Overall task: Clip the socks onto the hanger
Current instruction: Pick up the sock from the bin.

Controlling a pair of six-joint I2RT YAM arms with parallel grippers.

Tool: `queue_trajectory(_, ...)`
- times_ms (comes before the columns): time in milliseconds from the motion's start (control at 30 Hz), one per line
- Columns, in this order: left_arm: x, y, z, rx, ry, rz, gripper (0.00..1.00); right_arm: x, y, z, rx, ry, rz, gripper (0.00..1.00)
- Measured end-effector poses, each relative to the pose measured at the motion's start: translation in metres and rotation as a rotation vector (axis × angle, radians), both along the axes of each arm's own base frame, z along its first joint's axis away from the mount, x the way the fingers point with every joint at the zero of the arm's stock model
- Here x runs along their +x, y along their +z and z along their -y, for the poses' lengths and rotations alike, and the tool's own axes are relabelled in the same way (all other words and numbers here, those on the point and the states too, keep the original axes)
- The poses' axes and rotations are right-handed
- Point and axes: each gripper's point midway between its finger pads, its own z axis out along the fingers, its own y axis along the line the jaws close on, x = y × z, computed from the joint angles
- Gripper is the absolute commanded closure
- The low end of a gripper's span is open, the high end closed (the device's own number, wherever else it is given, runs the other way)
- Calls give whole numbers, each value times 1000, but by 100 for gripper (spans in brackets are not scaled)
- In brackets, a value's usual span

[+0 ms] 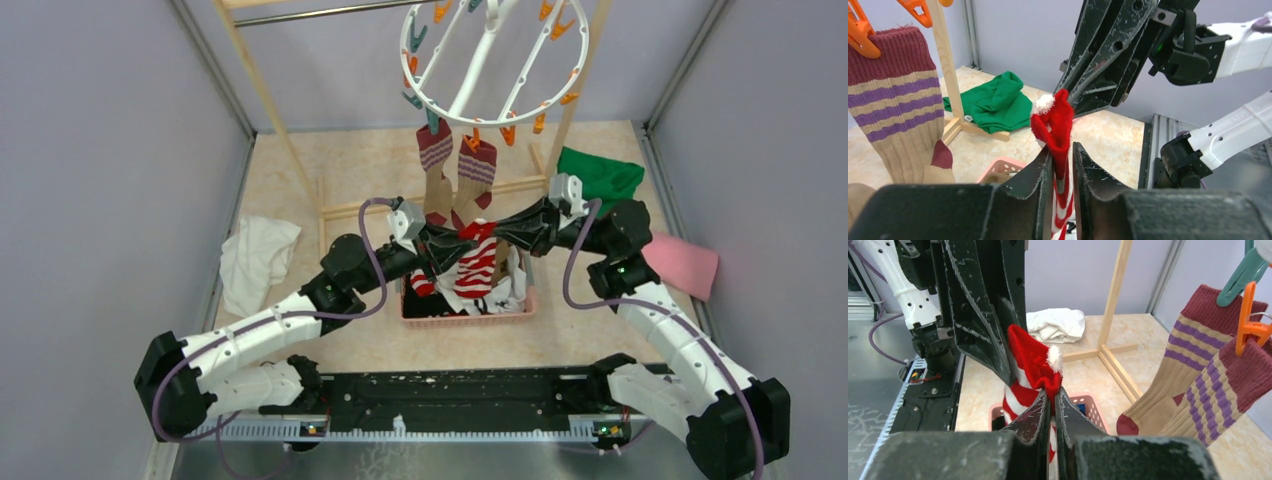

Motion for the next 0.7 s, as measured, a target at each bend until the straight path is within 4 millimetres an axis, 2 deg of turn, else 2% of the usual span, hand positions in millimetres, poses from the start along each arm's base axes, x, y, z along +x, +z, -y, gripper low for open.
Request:
queue_trajectory(100,1,4,-1,-25,4,2,63,-1,0,1,7,-4,-7,100)
queue_trajectory(167,1,4,-2,-36,8,-4,61,-2,2,1,14,-7,-10,100)
queue_trajectory(533,4,5,-7,-76,36,-17,60,-1,8,3,35,-21,-19,100)
queue_trajectory(633,4,5,-8,-78,38,-19,65,0,9,4,39,-26,-27,100)
queue_trajectory(700,4,4,-8,-78,39,-20,64,0,9,4,42,-27,-29,100)
